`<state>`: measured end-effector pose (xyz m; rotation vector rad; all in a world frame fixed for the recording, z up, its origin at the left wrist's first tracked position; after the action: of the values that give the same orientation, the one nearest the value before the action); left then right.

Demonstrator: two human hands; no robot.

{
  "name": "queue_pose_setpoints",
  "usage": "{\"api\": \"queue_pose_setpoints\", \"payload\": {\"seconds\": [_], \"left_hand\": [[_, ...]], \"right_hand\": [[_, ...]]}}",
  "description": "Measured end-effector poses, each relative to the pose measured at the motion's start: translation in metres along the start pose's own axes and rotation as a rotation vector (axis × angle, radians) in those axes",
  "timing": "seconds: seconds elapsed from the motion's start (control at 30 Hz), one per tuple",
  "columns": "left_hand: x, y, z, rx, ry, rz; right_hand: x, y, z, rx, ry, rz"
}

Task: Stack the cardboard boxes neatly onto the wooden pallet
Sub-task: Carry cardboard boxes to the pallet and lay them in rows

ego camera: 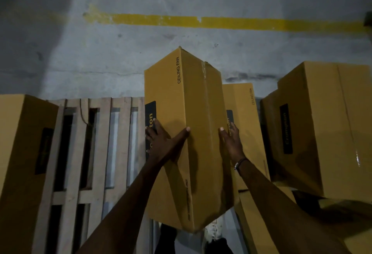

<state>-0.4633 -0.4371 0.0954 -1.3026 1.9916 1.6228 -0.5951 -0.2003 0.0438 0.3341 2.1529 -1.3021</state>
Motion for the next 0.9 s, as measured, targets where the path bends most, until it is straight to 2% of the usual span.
{"api": "queue_pose_setpoints", "payload": {"seconds": [0.17,0.27,0.4,0.53,0.63,0.9], "left_hand": [[0.003,-0.001,-0.006,-0.021,0.008,0.124],[0.002,-0.006,-0.009,-0.054,0.022,0.208],[-0.004,-0.013,-0.014,-0.083,0.037,0.219],[-0.021,-0.009,-0.037,-0.195,0.073,0.212],[-0.048,-0.001,-0.066,-0.369,0.071,0.25],[-0.223,0.031,-0.16,-0.739,0.227,0.343]], "right_hand": [[0.013,0.01,0.006,0.014,-0.086,0.142],[0.009,0.006,0.012,0.036,-0.156,0.153],[-0.002,-0.007,0.016,0.069,-0.187,0.127],[-0.022,-0.036,0.013,0.03,-0.248,0.04],[-0.047,-0.069,0.004,0.001,-0.285,-0.036],[-0.19,-0.198,-0.014,-0.114,-0.438,-0.311]]}}
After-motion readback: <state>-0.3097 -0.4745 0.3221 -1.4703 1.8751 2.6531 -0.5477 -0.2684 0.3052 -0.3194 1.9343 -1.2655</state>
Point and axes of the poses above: each hand's wrist, its own x-axis towards the middle knuckle, its own z-axis out of the palm, y = z × x, the point moved 6 cm from there along x, towards the middle knuckle, and after that the axes turned 6 degrees about -x, right-handed, at the moved point
